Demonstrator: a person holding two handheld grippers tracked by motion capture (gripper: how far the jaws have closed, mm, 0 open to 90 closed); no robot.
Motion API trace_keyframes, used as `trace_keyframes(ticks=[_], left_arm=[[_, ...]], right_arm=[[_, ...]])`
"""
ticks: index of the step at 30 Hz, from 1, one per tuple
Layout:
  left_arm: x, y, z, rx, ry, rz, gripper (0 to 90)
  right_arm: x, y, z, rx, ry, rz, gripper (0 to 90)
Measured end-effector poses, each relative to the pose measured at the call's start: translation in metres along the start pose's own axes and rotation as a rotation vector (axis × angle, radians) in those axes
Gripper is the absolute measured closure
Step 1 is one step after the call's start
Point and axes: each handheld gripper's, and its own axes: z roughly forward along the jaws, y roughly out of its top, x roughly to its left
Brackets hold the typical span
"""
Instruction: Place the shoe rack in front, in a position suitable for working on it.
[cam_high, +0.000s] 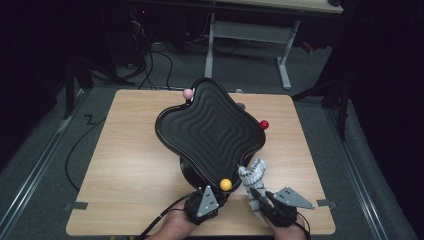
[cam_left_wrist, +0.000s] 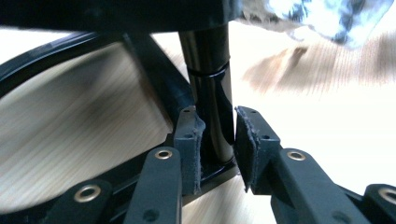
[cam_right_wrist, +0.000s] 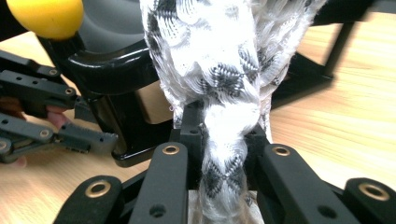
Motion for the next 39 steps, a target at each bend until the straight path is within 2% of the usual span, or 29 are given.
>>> trace_keyframes(ticks=[3, 5, 7, 10, 13, 15, 17, 19, 21, 22, 25, 27, 28, 30, 34, 37, 39], left_arm=[[-0.01, 0.013, 0.016, 0.007, -0.003, 0.017, 70.5], [-0.016, 0.02, 0.028, 0.001, 0.0, 0.012, 70.6], [-0.025, 0.026, 0.038, -0.011, 0.01, 0.03, 69.9], [-0.028, 0.028, 0.035, -0.016, -0.001, 0.026, 59.3], [-0.023, 0.024, 0.016, -0.038, -0.016, -0.02, 54.6], [-0.017, 0.021, -0.004, -0.065, -0.033, -0.065, 53.8], [-0.009, 0.015, -0.029, -0.086, -0.013, -0.076, 53.3], [0.004, 0.007, -0.046, -0.076, 0.027, -0.091, 53.3], [0.02, -0.003, -0.058, -0.062, 0.095, -0.098, 53.3], [0.035, -0.01, -0.065, -0.045, 0.137, -0.127, 53.3], [0.072, -0.026, -0.078, -0.042, 0.225, -0.225, 53.6], [0.09, -0.033, -0.085, -0.046, 0.271, -0.276, 53.6], [0.096, -0.036, -0.087, -0.046, 0.293, -0.286, 53.6], [0.105, -0.039, -0.09, -0.039, 0.328, -0.297, 53.5], [0.116, -0.047, -0.095, -0.034, 0.371, -0.333, 53.3], [0.118, -0.052, -0.1, -0.03, 0.387, -0.348, 53.1], [0.116, -0.055, -0.103, -0.036, 0.397, -0.354, 53.1]], right_arm=[[-0.011, -0.002, -0.011, -0.01, -0.039, 0.027, 78.2], [-0.017, -0.004, -0.015, -0.013, -0.061, 0.043, 78.3], [-0.022, -0.005, -0.018, -0.012, -0.077, 0.052, 78.4], [-0.027, -0.007, -0.019, -0.008, -0.085, 0.056, 78.5], [-0.028, -0.008, -0.016, 0.002, -0.08, 0.056, 78.6], [-0.028, -0.007, -0.013, 0.01, -0.081, 0.052, 78.6], [-0.027, -0.006, -0.008, 0.019, -0.081, 0.041, 78.6], [-0.026, -0.004, -0.003, 0.023, -0.081, 0.029, 78.6], [-0.027, -0.002, 0.001, 0.027, -0.078, 0.029, 78.6], [-0.028, -0.002, 0.002, 0.026, -0.076, 0.03, 78.7], [-0.031, 0.001, 0.01, 0.03, -0.065, 0.03, 78.8], [-0.033, 0.003, 0.014, 0.032, -0.059, 0.031, 78.8], [-0.034, 0.004, 0.017, 0.031, -0.053, 0.029, 78.8], [-0.035, 0.006, 0.022, 0.034, -0.045, 0.025, 78.8], [-0.034, 0.012, 0.035, 0.037, -0.034, 0.007, 78.7], [-0.034, 0.018, 0.043, 0.035, -0.037, 0.006, 78.7], [-0.033, 0.024, 0.04, 0.013, -0.058, -0.004, 78.7]])
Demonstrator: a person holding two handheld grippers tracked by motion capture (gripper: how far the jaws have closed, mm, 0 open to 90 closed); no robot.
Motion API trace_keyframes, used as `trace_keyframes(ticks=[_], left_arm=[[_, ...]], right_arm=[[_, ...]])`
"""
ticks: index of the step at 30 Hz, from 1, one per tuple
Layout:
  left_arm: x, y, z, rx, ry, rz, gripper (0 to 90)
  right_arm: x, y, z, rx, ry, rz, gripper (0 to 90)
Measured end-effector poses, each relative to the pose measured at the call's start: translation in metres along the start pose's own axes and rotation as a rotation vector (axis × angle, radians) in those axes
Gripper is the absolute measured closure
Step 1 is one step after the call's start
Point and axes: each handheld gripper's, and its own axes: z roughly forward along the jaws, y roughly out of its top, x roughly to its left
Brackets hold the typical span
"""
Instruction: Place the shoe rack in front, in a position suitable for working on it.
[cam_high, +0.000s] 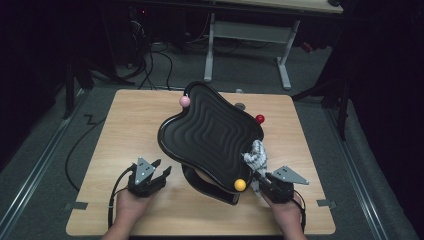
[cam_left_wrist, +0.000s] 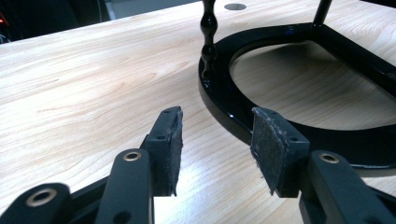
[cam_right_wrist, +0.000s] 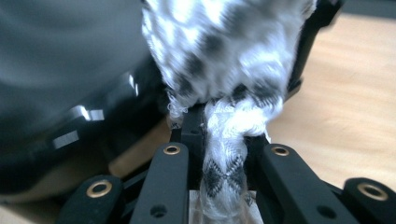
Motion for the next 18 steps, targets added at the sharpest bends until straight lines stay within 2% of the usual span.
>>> trace_keyframes(ticks=[1, 3, 4, 6, 7, 9, 11, 13, 15, 18], left_arm=[[0.0, -0.001, -0.001, -0.002, 0.001, -0.003, 53.0], [0.0, -0.006, -0.003, -0.006, 0.004, -0.011, 53.1], [0.0, -0.007, -0.003, -0.01, 0.004, -0.015, 53.2], [-0.001, -0.008, -0.005, -0.012, -0.001, -0.022, 53.4], [-0.003, -0.009, -0.005, -0.014, -0.003, -0.012, 53.5], [-0.006, -0.009, -0.006, -0.016, 0.001, 0.015, 53.7], [-0.007, -0.009, -0.007, -0.018, 0.001, 0.018, 54.0], [-0.006, -0.009, -0.006, -0.02, -0.001, 0.008, 54.2], [-0.006, -0.009, -0.006, -0.019, 0.0, 0.005, 54.2], [-0.005, -0.01, -0.005, -0.014, -0.004, 0.003, 54.2]], right_arm=[[0.001, 0.005, -0.005, -0.028, -0.015, -0.008, 78.8], [0.003, 0.013, -0.017, -0.089, -0.015, 0.004, 78.8], [0.007, 0.02, -0.027, -0.135, -0.012, 0.01, 78.8], [0.017, 0.031, -0.04, -0.193, -0.002, 0.007, 78.8], [0.023, 0.035, -0.045, -0.214, 0.01, 0.002, 78.8], [0.043, 0.046, -0.056, -0.265, 0.061, -0.003, 78.8], [0.06, 0.052, -0.062, -0.29, 0.103, -0.01, 78.9], [0.083, 0.056, -0.062, -0.298, 0.149, -0.037, 79.0], [0.101, 0.054, -0.057, -0.266, 0.176, -0.066, 79.1], [0.111, 0.045, -0.045, -0.211, 0.144, -0.109, 79.3]])
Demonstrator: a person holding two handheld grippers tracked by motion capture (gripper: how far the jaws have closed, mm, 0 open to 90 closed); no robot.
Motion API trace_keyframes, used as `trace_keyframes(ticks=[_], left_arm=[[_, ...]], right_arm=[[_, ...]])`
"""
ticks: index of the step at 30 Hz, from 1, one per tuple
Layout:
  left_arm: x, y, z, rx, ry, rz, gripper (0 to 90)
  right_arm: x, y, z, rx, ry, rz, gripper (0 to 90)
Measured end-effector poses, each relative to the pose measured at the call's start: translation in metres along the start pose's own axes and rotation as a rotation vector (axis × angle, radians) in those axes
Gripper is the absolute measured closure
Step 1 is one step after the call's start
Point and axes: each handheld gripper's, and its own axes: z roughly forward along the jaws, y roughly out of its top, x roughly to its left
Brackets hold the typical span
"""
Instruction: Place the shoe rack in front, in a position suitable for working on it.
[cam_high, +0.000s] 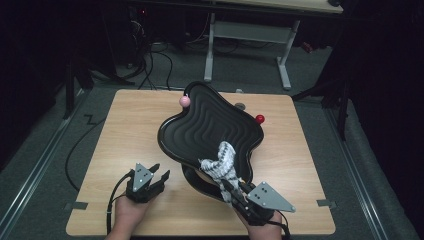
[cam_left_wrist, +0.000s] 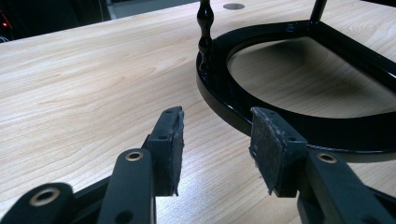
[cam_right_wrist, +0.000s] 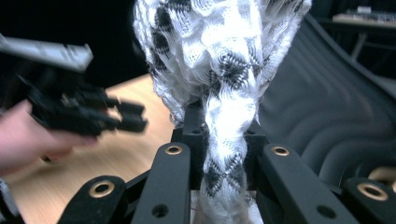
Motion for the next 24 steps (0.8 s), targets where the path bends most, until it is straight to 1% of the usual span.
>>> trace_keyframes(ticks=[2, 4, 6, 8, 10, 14, 17, 18, 19, 20, 22, 24], left_arm=[[0.0, 0.0, 0.001, -0.003, -0.006, -0.003, 54.2], [0.0, 0.001, 0.003, -0.003, -0.012, -0.003, 54.2], [-0.001, 0.003, 0.006, -0.003, -0.018, 0.0, 54.1], [-0.003, 0.004, 0.009, -0.004, -0.026, 0.004, 54.0], [-0.005, 0.007, 0.012, -0.004, -0.035, 0.014, 53.8], [-0.011, 0.011, 0.021, -0.004, -0.061, 0.021, 53.5], [-0.016, 0.014, 0.027, 0.0, -0.078, 0.033, 52.2], [-0.018, 0.015, 0.029, 0.002, -0.083, 0.038, 51.7], [-0.02, 0.016, 0.032, 0.001, -0.089, 0.041, 50.8], [-0.022, 0.017, 0.033, 0.002, -0.096, 0.047, 49.9], [-0.026, 0.02, 0.037, -0.003, -0.107, 0.053, 47.9], [-0.028, 0.023, 0.041, -0.019, -0.112, 0.05, 46.2]], right_arm=[[-0.003, -0.007, 0.003, 0.026, -0.012, 0.012, 79.4], [-0.008, -0.011, 0.001, 0.037, -0.036, 0.007, 79.6], [-0.011, -0.014, -0.002, 0.035, -0.047, 0.007, 79.6], [-0.016, -0.015, -0.007, 0.035, -0.078, 0.007, 79.6], [-0.021, -0.017, -0.012, 0.035, -0.096, 0.011, 79.6], [-0.036, -0.021, -0.025, 0.033, -0.164, 0.019, 79.6], [-0.054, -0.024, -0.036, 0.025, -0.224, 0.042, 79.6], [-0.059, -0.025, -0.039, 0.025, -0.238, 0.056, 79.5], [-0.064, -0.025, -0.042, 0.023, -0.242, 0.069, 79.4], [-0.067, -0.025, -0.046, 0.013, -0.247, 0.066, 79.3], [-0.072, -0.023, -0.057, -0.011, -0.279, 0.054, 79.1], [-0.08, -0.021, -0.069, -0.039, -0.322, 0.073, 79.1]])
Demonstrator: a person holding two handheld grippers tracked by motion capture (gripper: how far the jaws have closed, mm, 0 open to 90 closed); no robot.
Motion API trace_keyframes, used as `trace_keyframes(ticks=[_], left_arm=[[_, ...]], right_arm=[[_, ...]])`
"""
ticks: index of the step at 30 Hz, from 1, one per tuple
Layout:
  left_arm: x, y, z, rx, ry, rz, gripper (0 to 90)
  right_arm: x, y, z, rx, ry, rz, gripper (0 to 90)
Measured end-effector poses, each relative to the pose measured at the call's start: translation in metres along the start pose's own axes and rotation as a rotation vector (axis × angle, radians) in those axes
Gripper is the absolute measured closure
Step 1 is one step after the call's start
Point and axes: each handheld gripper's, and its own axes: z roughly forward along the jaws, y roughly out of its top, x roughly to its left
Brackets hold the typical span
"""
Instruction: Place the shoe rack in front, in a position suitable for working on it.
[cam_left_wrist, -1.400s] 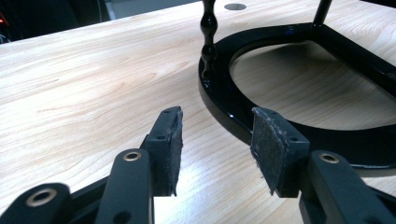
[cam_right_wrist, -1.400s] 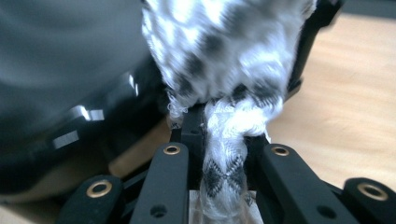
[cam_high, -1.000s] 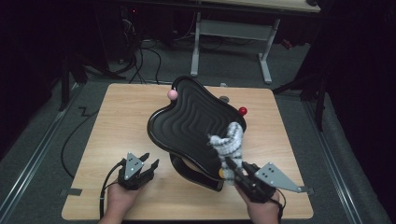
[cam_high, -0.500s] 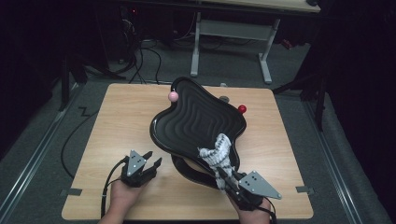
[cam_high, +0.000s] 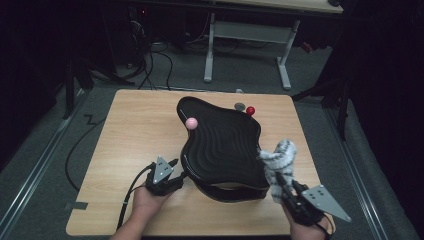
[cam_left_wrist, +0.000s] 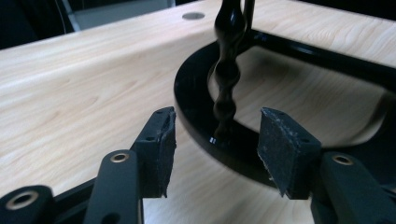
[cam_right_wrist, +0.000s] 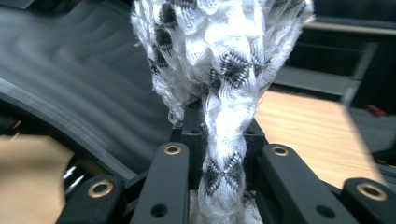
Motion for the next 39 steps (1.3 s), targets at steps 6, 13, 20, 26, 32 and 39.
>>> trace_keyframes(ticks=[6, 13, 20, 26, 32, 39], left_arm=[[-0.003, 0.011, 0.022, -0.002, -0.017, 0.003, 43.2], [-0.003, 0.017, 0.051, 0.007, -0.031, -0.024, 56.7], [-0.003, 0.013, 0.039, 0.023, 0.021, 0.027, 74.3], [0.011, -0.002, 0.008, 0.03, 0.082, 0.005, 74.3], [0.024, -0.022, -0.039, 0.055, 0.153, -0.017, 73.8], [0.017, -0.032, -0.074, 0.1, 0.188, -0.003, 57.1]], right_arm=[[-0.05, -0.02, -0.014, 0.053, -0.173, 0.078, 79.2], [-0.042, -0.051, 0.004, 0.219, -0.065, 0.108, 79.2], [-0.016, -0.055, 0.021, 0.267, 0.017, 0.06, 79.3], [-0.004, -0.049, 0.047, 0.264, 0.083, 0.027, 79.3], [0.014, -0.041, 0.089, 0.257, 0.172, 0.001, 79.1], [0.024, -0.036, 0.119, 0.262, 0.231, -0.01, 79.0]])
